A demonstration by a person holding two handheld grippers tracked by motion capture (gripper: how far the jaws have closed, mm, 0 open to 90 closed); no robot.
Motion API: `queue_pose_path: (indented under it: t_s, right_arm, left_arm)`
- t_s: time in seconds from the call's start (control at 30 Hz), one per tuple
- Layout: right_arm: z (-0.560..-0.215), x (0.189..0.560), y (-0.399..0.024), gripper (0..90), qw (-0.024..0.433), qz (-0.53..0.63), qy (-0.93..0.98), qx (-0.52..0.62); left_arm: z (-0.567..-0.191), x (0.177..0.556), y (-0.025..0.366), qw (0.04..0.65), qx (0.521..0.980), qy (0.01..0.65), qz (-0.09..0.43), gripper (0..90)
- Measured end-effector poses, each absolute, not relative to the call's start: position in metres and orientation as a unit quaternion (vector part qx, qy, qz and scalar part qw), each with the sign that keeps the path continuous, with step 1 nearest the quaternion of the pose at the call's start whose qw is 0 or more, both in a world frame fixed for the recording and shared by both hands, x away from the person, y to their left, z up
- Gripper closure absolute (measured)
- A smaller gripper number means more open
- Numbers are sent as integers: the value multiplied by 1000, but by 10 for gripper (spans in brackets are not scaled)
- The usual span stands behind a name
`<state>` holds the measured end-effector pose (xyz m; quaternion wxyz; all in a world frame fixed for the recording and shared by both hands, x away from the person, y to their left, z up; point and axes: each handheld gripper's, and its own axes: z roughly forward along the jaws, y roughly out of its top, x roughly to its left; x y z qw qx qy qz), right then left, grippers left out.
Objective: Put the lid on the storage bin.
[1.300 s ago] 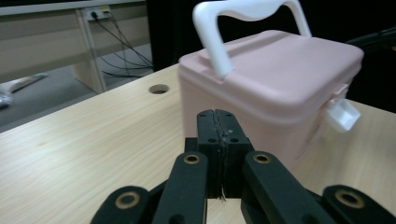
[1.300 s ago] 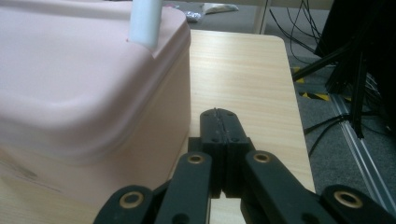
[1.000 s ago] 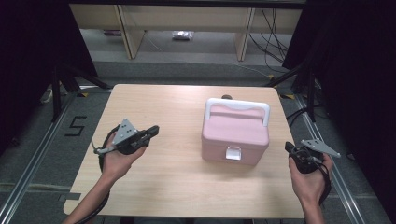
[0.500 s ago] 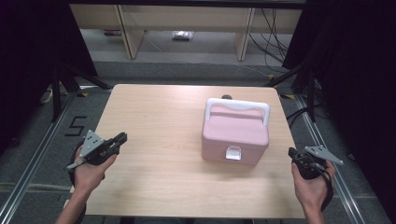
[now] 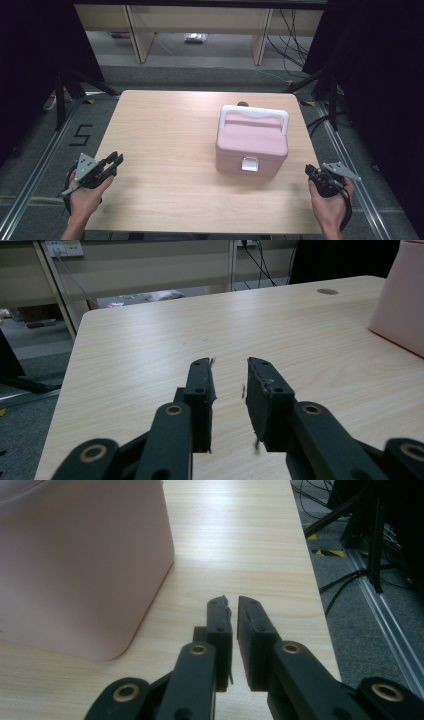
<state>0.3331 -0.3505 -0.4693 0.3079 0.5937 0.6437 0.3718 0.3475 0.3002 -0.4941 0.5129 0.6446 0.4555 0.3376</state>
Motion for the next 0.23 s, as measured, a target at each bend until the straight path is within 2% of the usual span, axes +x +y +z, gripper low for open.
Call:
queue_pose_path:
  t_s: [0.23]
  right_arm:
    - [-473, 332, -346, 764, 301, 369, 641, 602]
  left_arm:
    - [-496, 347, 295, 515, 637, 455, 349, 535]
